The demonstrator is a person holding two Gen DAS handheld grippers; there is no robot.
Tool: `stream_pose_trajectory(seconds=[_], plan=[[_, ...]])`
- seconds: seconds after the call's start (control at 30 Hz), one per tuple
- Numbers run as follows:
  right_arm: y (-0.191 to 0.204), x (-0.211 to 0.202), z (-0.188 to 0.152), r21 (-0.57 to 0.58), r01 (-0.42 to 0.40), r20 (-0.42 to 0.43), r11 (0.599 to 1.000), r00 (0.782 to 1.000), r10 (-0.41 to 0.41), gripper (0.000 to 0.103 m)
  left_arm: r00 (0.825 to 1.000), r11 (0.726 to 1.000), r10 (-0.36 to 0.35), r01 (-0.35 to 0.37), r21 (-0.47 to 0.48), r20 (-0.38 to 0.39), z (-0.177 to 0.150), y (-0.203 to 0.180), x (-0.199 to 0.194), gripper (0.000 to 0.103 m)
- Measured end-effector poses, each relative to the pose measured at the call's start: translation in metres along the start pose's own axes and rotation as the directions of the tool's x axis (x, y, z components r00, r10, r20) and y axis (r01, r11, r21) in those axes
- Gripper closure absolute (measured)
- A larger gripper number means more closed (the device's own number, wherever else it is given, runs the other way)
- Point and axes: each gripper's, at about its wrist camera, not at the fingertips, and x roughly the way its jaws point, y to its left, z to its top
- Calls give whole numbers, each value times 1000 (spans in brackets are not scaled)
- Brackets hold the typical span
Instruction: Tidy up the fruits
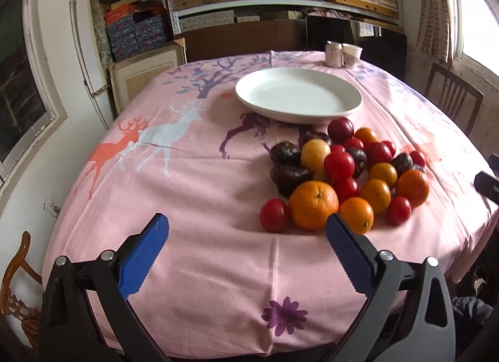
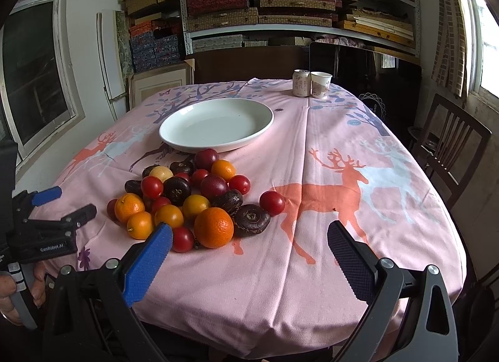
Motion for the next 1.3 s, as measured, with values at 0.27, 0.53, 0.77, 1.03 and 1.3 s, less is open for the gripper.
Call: stream_pose_trajectory(seconds=[0.27,0.53,0.77,1.03,1.3], plan=[[-6,10,-3,6,-7,-31,1000,999,7,3,999,996,14,-11,88,-31,-6,-11,34,4],[-23,21,-4,55,-6,-58,998,998,10,3,997,987,-18,29,158,-69,-7,-3,47,44],[-26,32,-6,63,-18,-81,998,996,23,3,998,979,-63,68,192,-29,1,-5,57,46],[-36,34,-7,104,-19,-92,994,995,29,3,985,952,-174,170,255,-7,-2,-14,64,77],[-39,45,-7,86,-8,-104,996,994,17,3,977,962,-214,209,178,9,-4,-2,49,76]])
